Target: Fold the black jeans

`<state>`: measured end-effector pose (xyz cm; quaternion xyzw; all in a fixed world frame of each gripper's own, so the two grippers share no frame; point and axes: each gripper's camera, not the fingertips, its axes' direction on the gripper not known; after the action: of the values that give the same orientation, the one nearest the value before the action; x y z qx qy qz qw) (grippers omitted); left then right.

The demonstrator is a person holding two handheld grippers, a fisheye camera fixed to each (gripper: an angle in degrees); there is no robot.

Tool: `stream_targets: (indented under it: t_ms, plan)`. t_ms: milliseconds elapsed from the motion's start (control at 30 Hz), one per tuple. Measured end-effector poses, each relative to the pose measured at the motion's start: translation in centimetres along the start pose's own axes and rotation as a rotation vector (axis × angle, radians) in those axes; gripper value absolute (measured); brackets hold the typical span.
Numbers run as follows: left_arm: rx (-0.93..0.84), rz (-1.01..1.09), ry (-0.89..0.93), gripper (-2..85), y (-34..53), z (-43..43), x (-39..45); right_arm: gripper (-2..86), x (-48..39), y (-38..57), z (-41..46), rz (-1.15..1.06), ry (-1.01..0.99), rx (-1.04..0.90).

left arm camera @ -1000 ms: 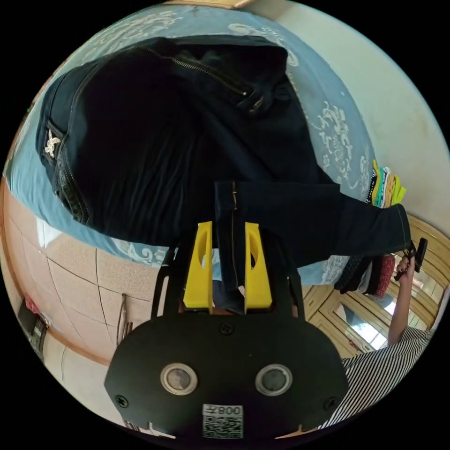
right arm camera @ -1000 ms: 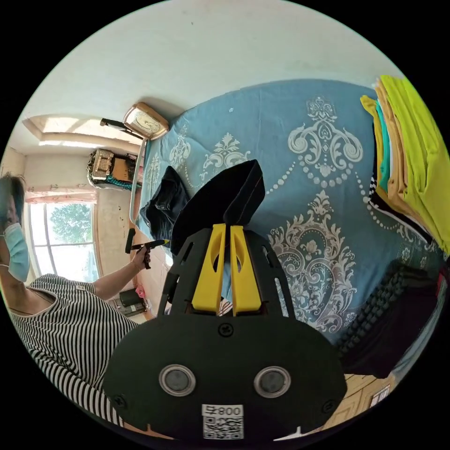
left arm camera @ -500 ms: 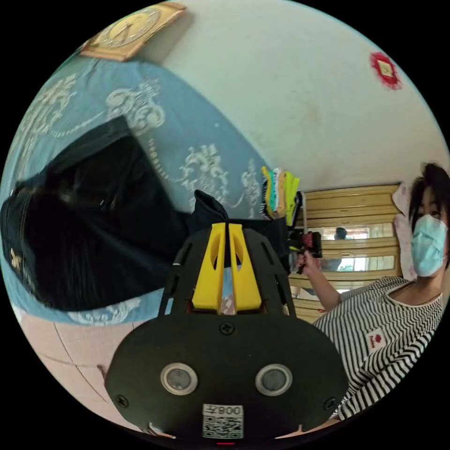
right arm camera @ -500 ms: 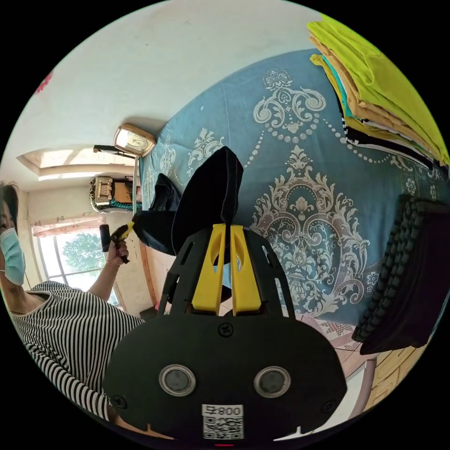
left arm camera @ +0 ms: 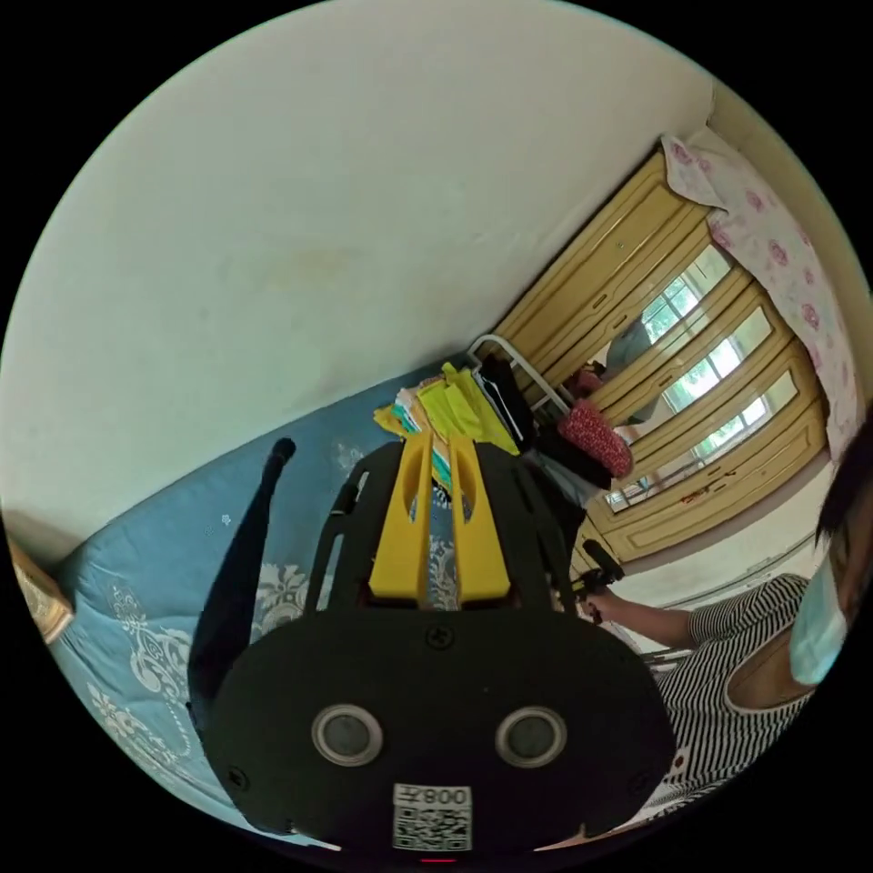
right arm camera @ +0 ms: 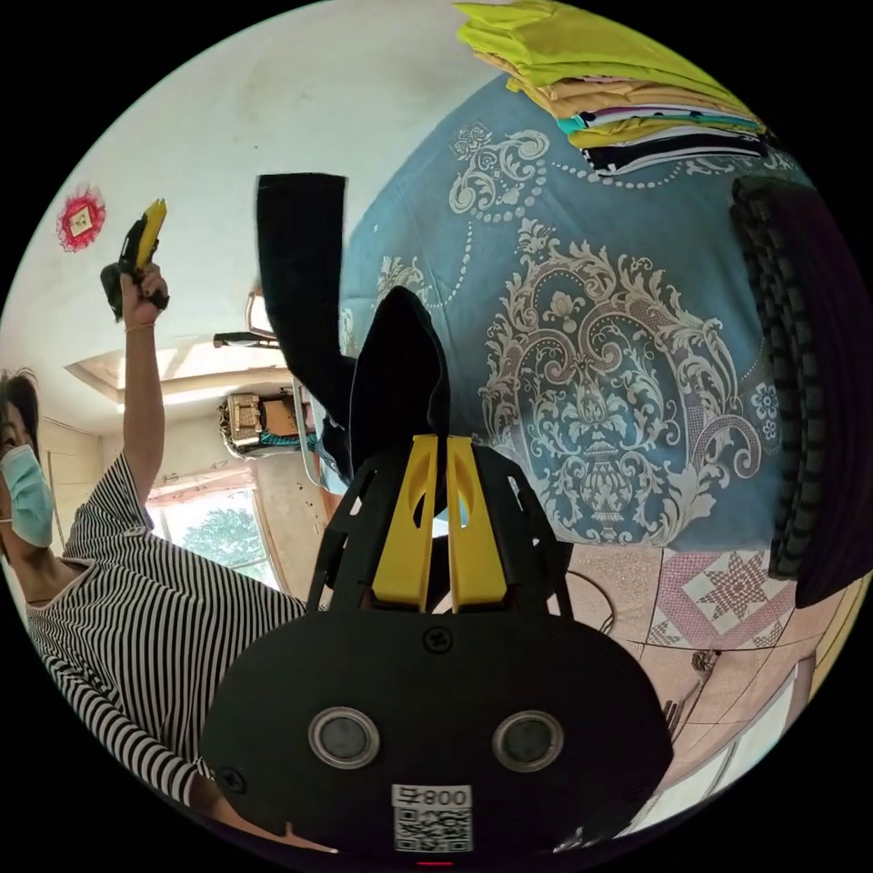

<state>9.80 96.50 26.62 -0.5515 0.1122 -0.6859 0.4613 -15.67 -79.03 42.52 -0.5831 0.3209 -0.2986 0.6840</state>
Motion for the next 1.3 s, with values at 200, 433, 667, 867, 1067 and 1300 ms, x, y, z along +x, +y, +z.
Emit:
stream_targets:
  t_ms: [200,433,667,867,1067,1300]
  plan:
    - [-0.237,-0.272,0.028,1.8,23.1,8.6,-6.9,1.3,4.3,-0.2,1.6,0.029,-0.040,-0.003]
    - [-0.206,-0.969,-0.014,0.8,52.5,6.8,-9.7,1.3,4.9,-2.2,2.6,0.022,-0.100,-0.031]
    - [-0.271,-1.268,-0.181,0.7,66.4,5.9,-7.2,1.8,7.6,-3.1,5.3,0.117,0.005,-0.113]
    - [-0.159,-1.229,-0.158,3.2,66.6,8.3,-7.4,2.7,13.3,-1.9,12.3,0.355,0.090,-0.121]
    - [-0.090,-0.986,-0.283,9.6,59.0,7.8,-13.5,4.9,6.2,-3.6,16.7,0.305,0.244,0.044]
    - [-0.290,-0.626,-0.486,11.9,47.4,15.3,-20.5,7.5,-15.7,-18.7,44.4,-0.285,0.249,-0.166]
